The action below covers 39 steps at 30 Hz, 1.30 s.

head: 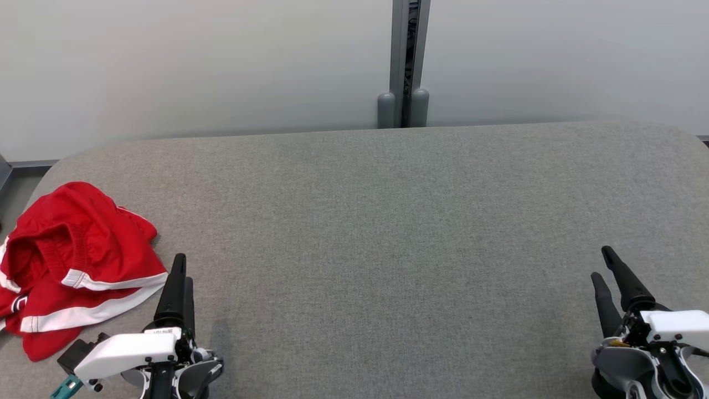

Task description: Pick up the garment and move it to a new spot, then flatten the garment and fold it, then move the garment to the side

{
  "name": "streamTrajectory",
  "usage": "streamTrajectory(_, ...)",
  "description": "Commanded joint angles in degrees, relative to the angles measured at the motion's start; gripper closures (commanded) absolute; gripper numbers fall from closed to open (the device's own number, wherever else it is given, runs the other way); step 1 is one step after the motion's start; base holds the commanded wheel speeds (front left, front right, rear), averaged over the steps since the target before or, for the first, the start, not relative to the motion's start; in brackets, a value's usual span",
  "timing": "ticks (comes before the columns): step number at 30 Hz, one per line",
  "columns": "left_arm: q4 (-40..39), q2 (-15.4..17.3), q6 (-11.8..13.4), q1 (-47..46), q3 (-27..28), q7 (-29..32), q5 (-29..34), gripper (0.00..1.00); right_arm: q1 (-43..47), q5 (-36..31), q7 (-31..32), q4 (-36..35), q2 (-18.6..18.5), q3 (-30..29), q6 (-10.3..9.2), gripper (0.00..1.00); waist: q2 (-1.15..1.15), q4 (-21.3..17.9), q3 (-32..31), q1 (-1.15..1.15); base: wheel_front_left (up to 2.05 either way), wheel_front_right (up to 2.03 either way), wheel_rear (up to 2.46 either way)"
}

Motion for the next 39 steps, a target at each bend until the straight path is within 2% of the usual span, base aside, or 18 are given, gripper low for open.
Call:
streamTrajectory(1, -1.5, 0.3, 0.0, -1.7, -0.3, -0.3, 0.5, 0.00, -1.6, -0.4, -0.8, -1.5, -0.7, 0.9, 0.10, 0.00, 0.00, 0.0, 0.0, 0.00, 0.00, 0.00, 0.00)
streamTrajectory(8, -2.5, 0.4, 0.0, -1.7, -0.3, -1.6, 6.2, 0.00, -2.1, -4.7, -3.7, -2.4, -1.3, 4.6, 0.10, 0.00, 0.00, 0.1, 0.0, 0.00, 0.00, 0.00, 0.00)
streamTrajectory(18, -5.3, 0.4, 0.1, -1.4, 0.2, -3.1, 19.9, 0.00, -2.2, -18.7, -7.1, -3.8, -1.0, 7.7, 0.11, 0.00, 0.00, 0.2, 0.1, 0.00, 0.00, 0.00, 0.00)
streamTrajectory(31, -8.0, 0.4, 3.3, -1.5, -1.8, -4.7, 34.9, 0.00, -2.2, -35.6, -10.7, -6.6, -1.0, 11.6, 0.12, 0.00, 0.00, 0.3, 0.6, 0.00, 0.00, 0.00, 0.00)
streamTrajectory(39, -9.7, 0.5, 6.0, -1.1, -2.9, -5.6, 44.1, 0.00, -1.4, -42.1, -12.8, -7.9, -1.1, 13.1, 0.12, 0.00, 0.00, 0.2, 0.7, 0.00, 0.00, 0.00, 0.00)
